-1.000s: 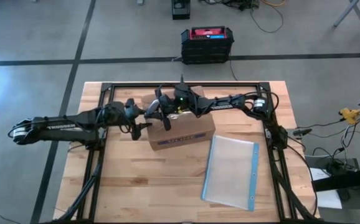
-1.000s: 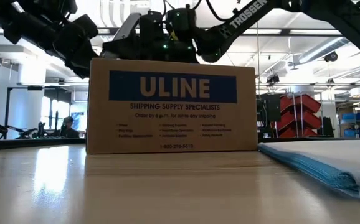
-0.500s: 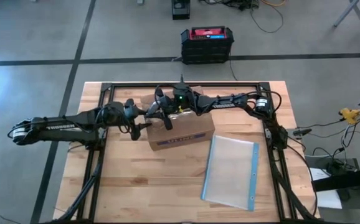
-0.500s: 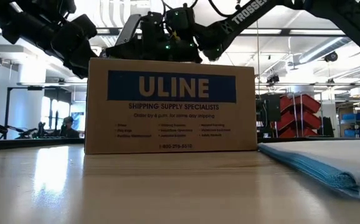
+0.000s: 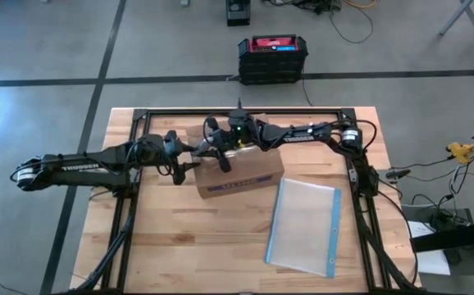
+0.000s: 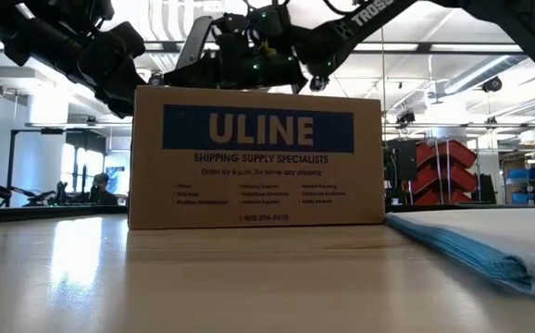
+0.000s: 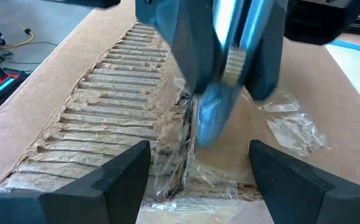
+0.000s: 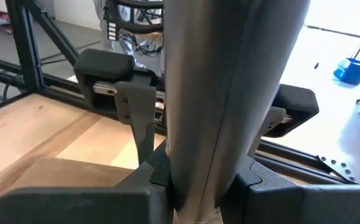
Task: Pack items into zip bag
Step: Open the cardboard box using a gray knife
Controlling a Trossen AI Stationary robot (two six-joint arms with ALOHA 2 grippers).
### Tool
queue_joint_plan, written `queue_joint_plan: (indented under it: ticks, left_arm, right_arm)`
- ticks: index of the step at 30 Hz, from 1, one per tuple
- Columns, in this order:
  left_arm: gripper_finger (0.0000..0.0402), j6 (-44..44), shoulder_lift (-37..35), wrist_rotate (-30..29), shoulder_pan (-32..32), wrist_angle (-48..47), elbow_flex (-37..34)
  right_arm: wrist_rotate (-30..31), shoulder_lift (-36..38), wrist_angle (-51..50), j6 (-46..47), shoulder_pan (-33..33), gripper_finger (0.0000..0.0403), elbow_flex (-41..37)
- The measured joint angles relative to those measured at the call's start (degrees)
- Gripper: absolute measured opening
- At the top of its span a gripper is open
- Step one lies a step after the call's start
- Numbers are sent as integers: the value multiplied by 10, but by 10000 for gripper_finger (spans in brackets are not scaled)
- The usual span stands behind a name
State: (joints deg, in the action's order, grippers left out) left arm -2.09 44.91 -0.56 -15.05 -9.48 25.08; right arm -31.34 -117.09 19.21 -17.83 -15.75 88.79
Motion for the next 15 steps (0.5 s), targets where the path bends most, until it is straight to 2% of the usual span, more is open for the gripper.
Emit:
queue_joint_plan:
  ticks: [7,11,15]
  left_arm:
    - [258,-2,0,-1,0,-5,0]
    - [258,-5,0,-2,0,-5,0]
    - [258,-6,0,-4,0,-5,0]
  right_arm:
    - [4,32,-36,-2,-13,57,-37]
    - [34,55,-34,-13,-16,57,-73]
    - [39,83,-31,-8,-23,57,-108]
